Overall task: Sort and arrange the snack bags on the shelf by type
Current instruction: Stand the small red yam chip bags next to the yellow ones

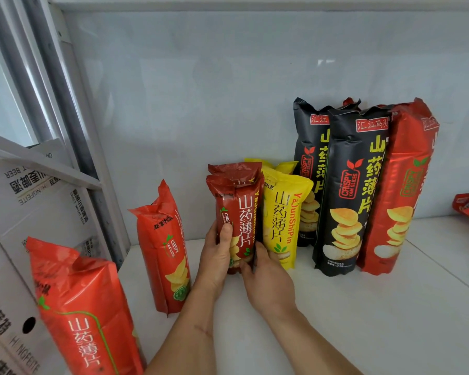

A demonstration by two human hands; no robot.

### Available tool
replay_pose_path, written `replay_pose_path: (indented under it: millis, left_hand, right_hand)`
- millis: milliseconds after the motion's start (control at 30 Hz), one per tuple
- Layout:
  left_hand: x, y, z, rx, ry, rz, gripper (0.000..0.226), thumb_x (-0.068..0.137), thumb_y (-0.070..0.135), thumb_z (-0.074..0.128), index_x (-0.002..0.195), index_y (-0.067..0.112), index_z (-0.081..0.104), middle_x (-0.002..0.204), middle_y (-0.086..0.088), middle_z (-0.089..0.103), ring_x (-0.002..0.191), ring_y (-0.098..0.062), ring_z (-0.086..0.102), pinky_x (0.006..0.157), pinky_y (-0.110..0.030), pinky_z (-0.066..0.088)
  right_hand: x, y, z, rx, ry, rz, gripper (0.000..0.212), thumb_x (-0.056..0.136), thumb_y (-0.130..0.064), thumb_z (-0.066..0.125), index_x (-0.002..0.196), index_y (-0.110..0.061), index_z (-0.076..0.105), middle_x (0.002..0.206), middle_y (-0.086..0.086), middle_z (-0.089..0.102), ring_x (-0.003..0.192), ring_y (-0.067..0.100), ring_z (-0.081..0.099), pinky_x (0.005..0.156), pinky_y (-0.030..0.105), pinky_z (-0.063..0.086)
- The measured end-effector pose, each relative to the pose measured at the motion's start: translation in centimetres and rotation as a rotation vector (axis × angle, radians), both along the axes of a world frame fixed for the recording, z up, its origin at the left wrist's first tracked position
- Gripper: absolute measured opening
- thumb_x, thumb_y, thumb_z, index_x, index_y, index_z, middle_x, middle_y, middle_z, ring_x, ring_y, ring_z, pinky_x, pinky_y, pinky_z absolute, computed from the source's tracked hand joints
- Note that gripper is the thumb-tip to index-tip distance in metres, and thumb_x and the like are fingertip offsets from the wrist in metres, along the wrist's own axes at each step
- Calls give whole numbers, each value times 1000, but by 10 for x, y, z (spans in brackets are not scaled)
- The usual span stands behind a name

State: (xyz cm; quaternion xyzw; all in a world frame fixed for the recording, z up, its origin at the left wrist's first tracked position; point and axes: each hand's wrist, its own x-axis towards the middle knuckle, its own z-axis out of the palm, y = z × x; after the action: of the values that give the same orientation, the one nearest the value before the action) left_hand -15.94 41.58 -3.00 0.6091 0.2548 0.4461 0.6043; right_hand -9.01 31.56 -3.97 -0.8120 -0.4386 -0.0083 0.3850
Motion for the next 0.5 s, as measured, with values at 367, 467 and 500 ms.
replay_pose_path:
  millis: [367,467,500]
  left_hand:
    - [5,5,5,-46,95,-107,76,84,74,42,148,33,40,132,7,64,114,-6,66,93,-26,54]
    - [4,4,6,-67,82,-111,74,83,70,45,147,31,42,131,6,65,111,-6,67,87,-22,55]
    - [4,4,7,-68,77,-105,74,84,72,47,146,31,44,130,6,66,112,-7,68,89,-25,55]
  right_hand:
    - [-2,4,-3,14,26,-103,38,92,-50,56,124,-28,51,109,-8,68,99,15,65,72,30,49]
    - [-2,6,-1,-14,53,-117,31,92,-50,55,114,-28,53,103,-7,70,95,17,66,68,29,47]
    - [-2,6,0,-17,62,-118,31,92,-51,55,113,-27,54,102,-6,70,95,18,66,66,28,44]
